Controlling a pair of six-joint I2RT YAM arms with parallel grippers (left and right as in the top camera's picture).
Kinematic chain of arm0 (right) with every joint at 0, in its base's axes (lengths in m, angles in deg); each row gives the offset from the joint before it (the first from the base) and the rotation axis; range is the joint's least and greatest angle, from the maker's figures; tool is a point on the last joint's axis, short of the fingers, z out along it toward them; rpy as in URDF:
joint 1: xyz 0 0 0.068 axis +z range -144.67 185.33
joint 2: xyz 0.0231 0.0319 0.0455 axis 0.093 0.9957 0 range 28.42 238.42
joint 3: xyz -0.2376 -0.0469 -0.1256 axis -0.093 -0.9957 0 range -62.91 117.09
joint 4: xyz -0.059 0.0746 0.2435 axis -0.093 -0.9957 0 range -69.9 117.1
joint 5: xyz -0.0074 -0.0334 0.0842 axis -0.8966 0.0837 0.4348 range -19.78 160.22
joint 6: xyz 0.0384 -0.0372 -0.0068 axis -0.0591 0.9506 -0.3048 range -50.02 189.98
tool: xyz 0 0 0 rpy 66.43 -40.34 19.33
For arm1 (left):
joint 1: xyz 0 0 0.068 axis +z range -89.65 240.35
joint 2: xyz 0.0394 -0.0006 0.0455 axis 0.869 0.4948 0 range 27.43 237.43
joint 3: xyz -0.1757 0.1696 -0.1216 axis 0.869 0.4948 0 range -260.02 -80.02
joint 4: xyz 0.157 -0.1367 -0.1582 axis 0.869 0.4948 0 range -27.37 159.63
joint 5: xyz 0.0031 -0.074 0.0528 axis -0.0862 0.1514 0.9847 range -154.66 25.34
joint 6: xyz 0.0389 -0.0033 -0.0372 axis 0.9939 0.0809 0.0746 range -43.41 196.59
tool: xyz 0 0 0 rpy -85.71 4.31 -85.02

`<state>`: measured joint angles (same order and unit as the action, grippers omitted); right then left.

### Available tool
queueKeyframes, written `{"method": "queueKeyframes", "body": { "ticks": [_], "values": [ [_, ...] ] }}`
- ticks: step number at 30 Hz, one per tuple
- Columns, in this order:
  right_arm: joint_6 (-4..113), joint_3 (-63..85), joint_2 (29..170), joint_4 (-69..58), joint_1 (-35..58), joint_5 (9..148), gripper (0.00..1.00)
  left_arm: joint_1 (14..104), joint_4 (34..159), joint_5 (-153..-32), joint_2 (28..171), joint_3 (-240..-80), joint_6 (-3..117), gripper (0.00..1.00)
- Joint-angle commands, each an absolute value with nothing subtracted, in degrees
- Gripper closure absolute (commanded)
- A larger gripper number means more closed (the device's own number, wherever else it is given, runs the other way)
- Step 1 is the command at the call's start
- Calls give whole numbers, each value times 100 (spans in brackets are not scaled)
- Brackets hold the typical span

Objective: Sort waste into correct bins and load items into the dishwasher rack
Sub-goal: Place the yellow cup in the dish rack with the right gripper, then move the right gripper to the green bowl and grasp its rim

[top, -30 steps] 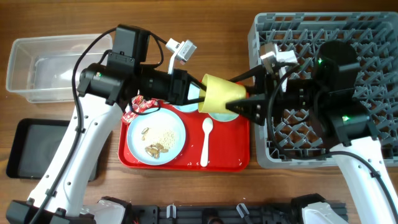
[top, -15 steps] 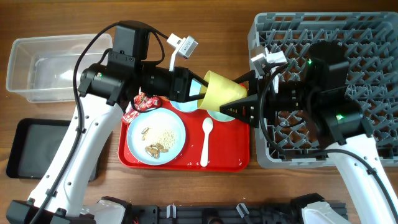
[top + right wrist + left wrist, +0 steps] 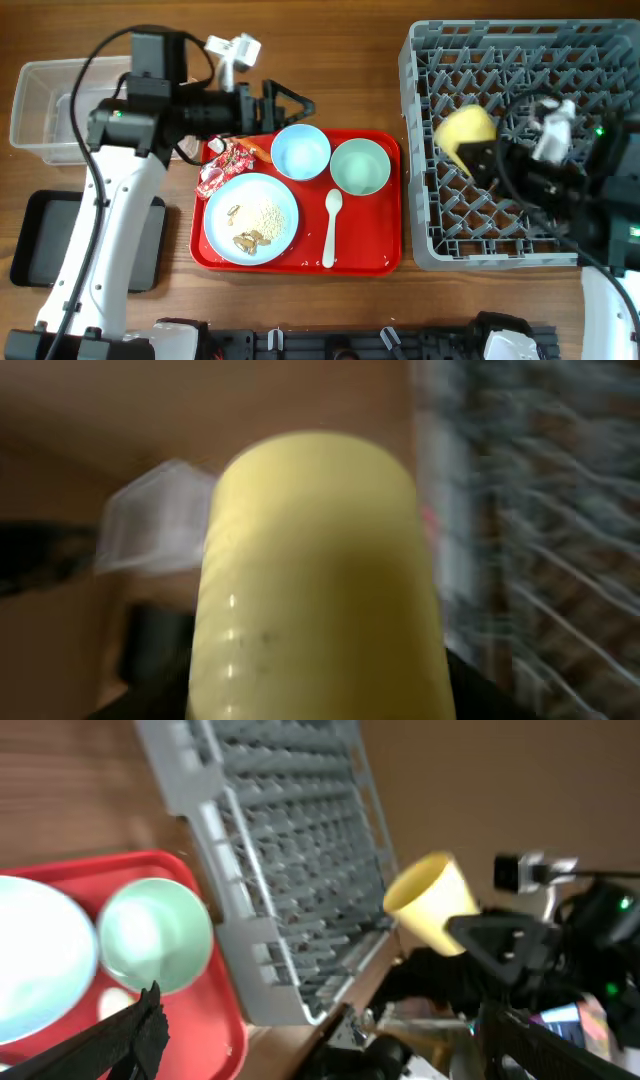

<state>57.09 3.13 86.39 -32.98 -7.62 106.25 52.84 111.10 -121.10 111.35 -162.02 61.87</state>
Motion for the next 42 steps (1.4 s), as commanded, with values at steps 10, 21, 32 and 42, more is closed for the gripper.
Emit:
{"method": "queueKeyframes", "body": {
  "ticks": [10, 21, 32, 42],
  "values": [
    [5209, 803, 10622, -4690, -1865, 6787, 37, 5382, 11337, -11916, 11159, -16217, 6202, 0],
    [5797, 1264, 11452, -4607, -1966, 7582, 6, 5382, 11435, -11920, 11159, -16217, 6200, 0],
    [7021, 1738, 8995, -4609, -1931, 10467, 20, 4989, 12141, -9839, 11015, -16217, 6200, 17],
    [5206, 1723, 10010, -3853, 2128, 8752, 34, 4632, 12438, -6366, 9933, -16224, 4582, 2]
  ]
}}
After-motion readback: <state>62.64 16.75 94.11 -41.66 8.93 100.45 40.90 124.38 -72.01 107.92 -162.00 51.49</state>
